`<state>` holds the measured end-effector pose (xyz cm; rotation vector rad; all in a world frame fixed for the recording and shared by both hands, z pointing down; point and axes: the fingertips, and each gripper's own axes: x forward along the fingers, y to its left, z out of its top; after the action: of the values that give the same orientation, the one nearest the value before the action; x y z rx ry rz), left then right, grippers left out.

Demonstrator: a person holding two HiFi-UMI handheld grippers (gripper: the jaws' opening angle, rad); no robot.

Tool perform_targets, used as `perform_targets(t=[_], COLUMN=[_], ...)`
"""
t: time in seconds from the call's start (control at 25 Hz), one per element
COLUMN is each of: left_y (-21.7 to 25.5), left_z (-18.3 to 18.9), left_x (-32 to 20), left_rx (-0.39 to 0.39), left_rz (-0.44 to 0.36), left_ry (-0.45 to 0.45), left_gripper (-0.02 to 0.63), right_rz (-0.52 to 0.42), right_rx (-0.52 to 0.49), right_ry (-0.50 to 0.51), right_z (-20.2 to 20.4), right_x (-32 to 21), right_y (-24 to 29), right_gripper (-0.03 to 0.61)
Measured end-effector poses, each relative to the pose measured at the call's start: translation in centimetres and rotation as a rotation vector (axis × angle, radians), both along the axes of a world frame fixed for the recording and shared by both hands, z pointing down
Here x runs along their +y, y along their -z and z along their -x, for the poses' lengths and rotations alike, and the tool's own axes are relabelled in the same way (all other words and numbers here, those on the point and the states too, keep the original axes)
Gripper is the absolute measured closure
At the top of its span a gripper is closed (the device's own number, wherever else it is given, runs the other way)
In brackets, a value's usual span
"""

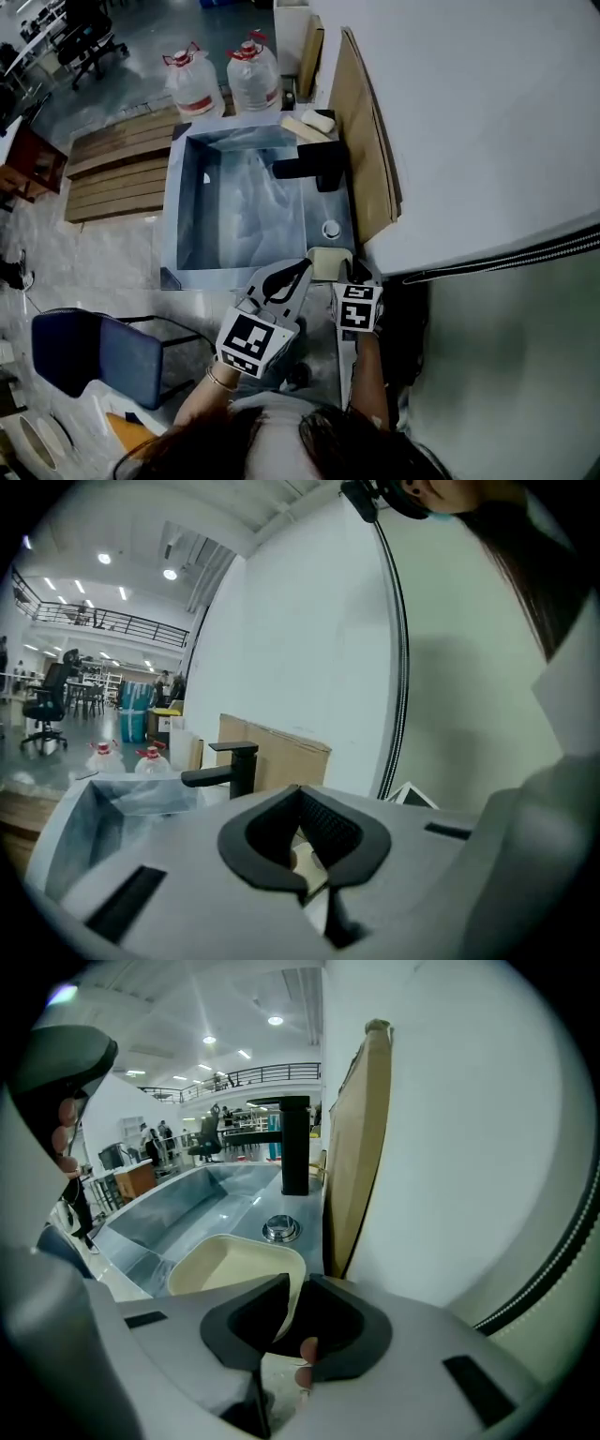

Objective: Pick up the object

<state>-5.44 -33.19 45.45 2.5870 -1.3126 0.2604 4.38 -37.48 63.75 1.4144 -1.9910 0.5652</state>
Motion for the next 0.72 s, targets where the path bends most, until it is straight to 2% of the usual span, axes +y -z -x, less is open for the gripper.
perform_targets(t=[0.72], left_y=[0.31], left_z=[0.18], left_x=[0.50], left_rx=[-0.002], left_rz=[-0.004], left_ry=[0.022], left_gripper=[0.606], right_rz=[-0.020], right_rx=[-0.043], right_ry=[-0.049], right_z=[-0.21], right_x=[-0.16], right_y=[0.73], right_gripper=[0.542])
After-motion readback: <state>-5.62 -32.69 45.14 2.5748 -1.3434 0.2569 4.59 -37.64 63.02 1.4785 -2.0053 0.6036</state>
